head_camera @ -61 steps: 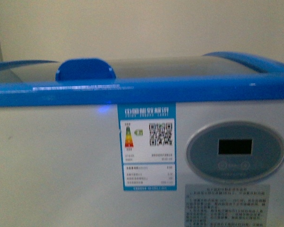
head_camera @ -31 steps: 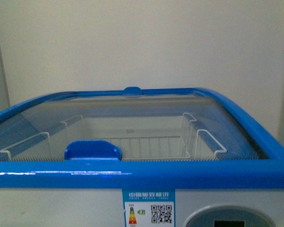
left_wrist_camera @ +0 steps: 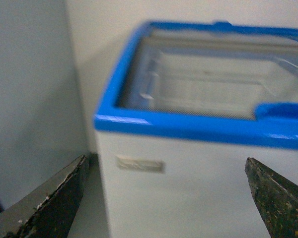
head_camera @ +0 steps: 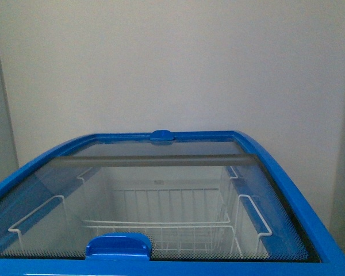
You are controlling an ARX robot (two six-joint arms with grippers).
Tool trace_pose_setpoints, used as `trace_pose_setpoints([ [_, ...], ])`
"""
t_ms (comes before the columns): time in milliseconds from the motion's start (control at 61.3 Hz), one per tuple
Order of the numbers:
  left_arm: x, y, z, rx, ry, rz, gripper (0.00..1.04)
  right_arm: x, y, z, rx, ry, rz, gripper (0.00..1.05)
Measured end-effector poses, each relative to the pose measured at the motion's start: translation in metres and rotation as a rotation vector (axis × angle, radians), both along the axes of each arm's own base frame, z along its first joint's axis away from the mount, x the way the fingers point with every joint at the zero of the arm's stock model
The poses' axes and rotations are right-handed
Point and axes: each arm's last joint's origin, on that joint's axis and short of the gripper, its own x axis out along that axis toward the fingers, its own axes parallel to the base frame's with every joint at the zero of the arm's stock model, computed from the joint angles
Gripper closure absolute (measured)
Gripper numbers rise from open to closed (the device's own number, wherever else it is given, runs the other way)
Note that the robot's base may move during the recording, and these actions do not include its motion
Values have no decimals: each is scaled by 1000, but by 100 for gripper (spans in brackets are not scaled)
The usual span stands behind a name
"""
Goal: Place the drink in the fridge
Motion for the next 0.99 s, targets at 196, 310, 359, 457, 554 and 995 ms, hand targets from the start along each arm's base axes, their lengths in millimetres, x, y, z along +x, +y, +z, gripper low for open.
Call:
trace_pose_setpoints([
  [196,29,6,17,-150,128,-208,8,0,0,0,0,0,0,68],
  [310,62,6,52,-53,25,-344,8,0,0,0,0,0,3,68],
  [359,75,4,64,-7,-9,-390,8,0,0,0,0,0,2,68],
  [457,113,-9,92,137,-56,-505,8,0,0,0,0,0,1,68],
  [554,137,-26,105,238,-82,-619,8,0,0,0,0,0,2,68],
  [995,185,-89,73,797,-70,-1141,8,0,0,0,0,0,2,68],
])
